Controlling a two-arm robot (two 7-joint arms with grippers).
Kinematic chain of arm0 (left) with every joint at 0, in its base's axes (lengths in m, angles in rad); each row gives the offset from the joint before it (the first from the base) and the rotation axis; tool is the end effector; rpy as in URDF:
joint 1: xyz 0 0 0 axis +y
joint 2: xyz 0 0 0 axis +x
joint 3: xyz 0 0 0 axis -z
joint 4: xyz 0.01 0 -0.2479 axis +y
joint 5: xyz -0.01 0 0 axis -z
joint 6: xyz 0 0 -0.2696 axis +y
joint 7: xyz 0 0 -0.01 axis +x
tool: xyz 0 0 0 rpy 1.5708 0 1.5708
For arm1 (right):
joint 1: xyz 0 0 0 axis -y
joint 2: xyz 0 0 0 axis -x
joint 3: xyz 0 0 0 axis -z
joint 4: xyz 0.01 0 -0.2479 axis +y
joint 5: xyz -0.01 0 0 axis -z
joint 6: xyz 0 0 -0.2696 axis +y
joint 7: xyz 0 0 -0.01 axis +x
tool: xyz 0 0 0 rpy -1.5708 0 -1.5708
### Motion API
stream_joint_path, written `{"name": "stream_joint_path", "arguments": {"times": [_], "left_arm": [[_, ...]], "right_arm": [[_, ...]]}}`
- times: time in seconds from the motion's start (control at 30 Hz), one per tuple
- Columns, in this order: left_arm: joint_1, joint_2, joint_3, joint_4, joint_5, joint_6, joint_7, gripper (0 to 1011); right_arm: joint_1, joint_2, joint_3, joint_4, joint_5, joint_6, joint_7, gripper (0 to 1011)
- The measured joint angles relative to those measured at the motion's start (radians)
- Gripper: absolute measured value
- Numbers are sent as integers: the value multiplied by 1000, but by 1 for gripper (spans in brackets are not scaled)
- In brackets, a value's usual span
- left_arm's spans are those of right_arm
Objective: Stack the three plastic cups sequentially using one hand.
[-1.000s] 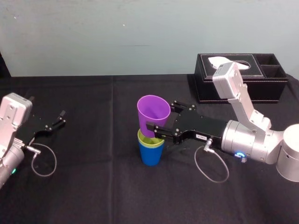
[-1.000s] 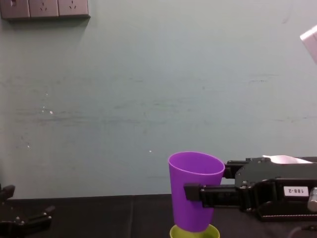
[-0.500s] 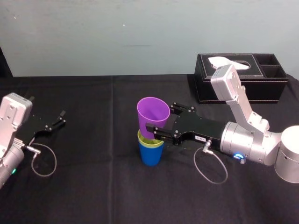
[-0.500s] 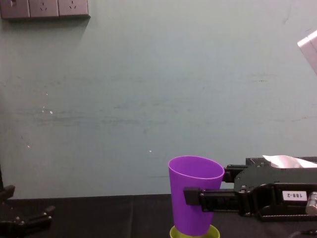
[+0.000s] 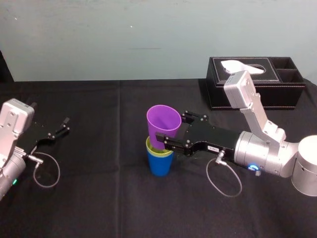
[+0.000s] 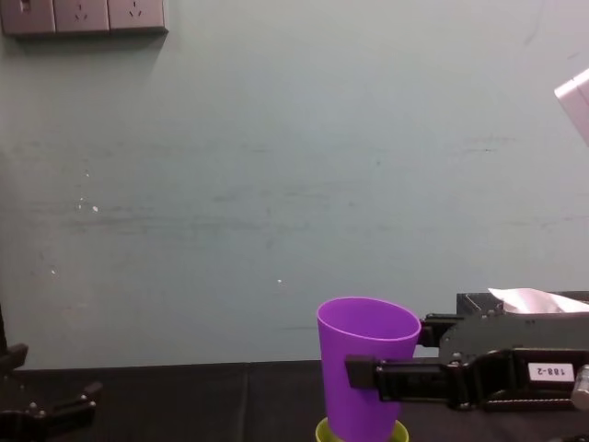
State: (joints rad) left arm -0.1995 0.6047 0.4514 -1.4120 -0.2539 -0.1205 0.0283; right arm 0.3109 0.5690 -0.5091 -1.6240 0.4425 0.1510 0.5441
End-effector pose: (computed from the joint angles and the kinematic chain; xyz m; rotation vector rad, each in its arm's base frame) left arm 0.3142 0.0691 -0.2608 0.3045 -0.2850 1.2480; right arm 0.3269 -0.0122 -0.1914 -0.2102 -0.0672 -0.5903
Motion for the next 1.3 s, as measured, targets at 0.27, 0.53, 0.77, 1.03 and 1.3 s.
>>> {"name": "stream_joint_path", "arguments": {"times": [0.27, 0.53, 0.77, 1.03, 1.3], "left_arm": [[0, 0, 0, 0, 0, 0, 0, 1010], [0, 0, 0, 0, 0, 0, 0, 1010], [0, 0, 0, 0, 0, 0, 0, 1010], [0, 0, 0, 0, 0, 0, 0, 1010], [0, 0, 0, 0, 0, 0, 0, 1010]], "right_arm": [[-1, -1, 0, 10, 0, -3, 0, 721], [3, -4, -2, 21, 0, -3, 2, 721], [5, -6, -3, 27, 0, -3, 6, 721], [9, -9, -8, 36, -3, -3, 8, 722], [12, -15, -13, 48, -7, -3, 9, 722]]}}
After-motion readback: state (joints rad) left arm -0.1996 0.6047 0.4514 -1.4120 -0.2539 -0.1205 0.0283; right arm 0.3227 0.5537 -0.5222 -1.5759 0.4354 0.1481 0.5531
